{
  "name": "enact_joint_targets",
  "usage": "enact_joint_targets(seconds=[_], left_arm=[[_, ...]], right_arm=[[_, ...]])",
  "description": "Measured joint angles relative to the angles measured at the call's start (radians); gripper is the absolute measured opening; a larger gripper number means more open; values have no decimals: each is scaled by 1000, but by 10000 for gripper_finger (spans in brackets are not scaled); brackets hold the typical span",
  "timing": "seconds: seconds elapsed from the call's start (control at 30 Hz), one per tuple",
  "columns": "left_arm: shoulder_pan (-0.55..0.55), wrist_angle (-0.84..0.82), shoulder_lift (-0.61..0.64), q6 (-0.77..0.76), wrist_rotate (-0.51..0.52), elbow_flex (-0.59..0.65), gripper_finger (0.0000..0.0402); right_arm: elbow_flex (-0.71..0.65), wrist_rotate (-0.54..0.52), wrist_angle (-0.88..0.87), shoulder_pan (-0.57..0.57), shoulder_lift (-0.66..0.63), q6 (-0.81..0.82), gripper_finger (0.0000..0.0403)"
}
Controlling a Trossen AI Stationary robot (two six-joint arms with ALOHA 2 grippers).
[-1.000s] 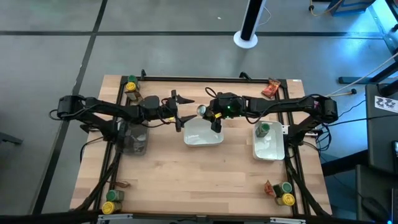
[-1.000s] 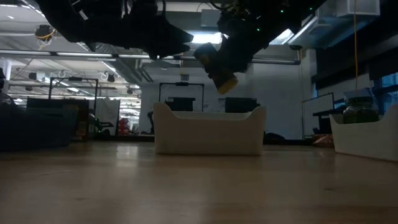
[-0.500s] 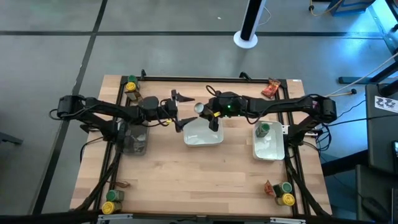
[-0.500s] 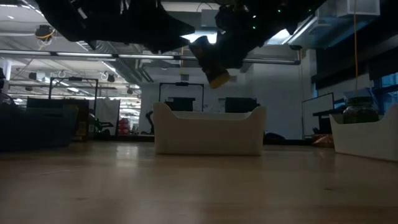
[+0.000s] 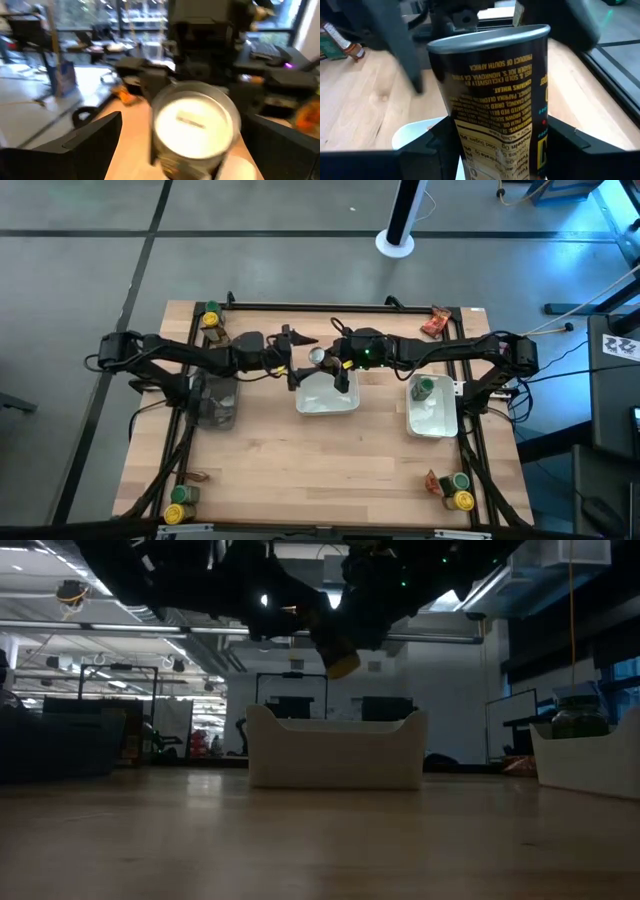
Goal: Sort spices by type
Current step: Put the top right yellow seasoning bottle into the left white bin
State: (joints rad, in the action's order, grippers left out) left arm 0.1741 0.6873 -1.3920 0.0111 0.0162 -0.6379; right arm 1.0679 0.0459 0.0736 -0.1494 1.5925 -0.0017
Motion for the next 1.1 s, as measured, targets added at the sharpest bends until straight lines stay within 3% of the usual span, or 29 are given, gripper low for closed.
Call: enact_joint_targets(seconds=[0.3, 0.97, 1.1], left_arm=[[-16, -110, -16, -61, -10, -62, 379], [-5, -115, -15, -38, -9, -63, 214], [-5, -116, -15, -31, -9, -63, 207]], right_arm=[[0, -8, -33, 15, 0, -5, 208], [0, -7, -22, 20, 0, 0, 209], [0, -5, -23, 20, 0, 0, 217]])
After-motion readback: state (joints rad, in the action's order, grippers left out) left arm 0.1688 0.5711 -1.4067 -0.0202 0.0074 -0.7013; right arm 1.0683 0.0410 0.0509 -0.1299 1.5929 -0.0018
